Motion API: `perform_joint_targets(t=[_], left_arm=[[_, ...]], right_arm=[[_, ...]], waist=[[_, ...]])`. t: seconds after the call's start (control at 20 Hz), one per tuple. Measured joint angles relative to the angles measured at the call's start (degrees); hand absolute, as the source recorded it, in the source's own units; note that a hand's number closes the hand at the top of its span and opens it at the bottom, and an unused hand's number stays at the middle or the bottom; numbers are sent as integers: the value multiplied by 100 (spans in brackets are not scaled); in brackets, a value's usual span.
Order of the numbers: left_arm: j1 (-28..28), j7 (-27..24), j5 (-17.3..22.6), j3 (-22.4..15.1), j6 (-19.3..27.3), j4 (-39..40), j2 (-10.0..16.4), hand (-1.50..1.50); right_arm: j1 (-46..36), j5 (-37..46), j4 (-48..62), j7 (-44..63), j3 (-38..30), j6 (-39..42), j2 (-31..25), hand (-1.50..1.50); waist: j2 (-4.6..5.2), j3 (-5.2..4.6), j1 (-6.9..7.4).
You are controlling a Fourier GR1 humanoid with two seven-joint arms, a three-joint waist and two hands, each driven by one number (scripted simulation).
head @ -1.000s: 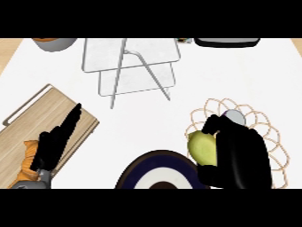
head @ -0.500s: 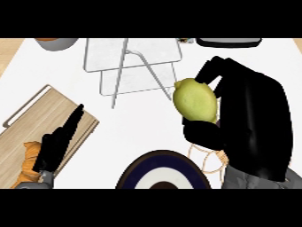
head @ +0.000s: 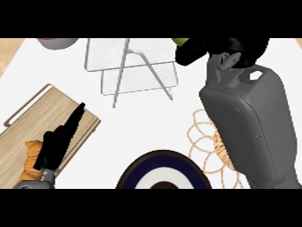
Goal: Pick the lemon from the placemat and place it in the tiered shelf
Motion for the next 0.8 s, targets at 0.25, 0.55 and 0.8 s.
perform_joint_targets(t=[0.25,0.55,0.8], left_arm=[[-48,-84,-2,67,-44,96,-1,0],[-139,-183,-64,68,-83,178,-16,0],[-247,-251,-84,55,-108,252,-68,0]], right_arm=[[-734,-60,1572,-527,-433,-588,-134,150],[-1504,-116,3382,-1104,-721,-1175,-132,150],[-1978,-175,4744,-1482,-1009,-1691,-117,150]], waist=[[9,5,9],[35,4,71],[78,5,167]])
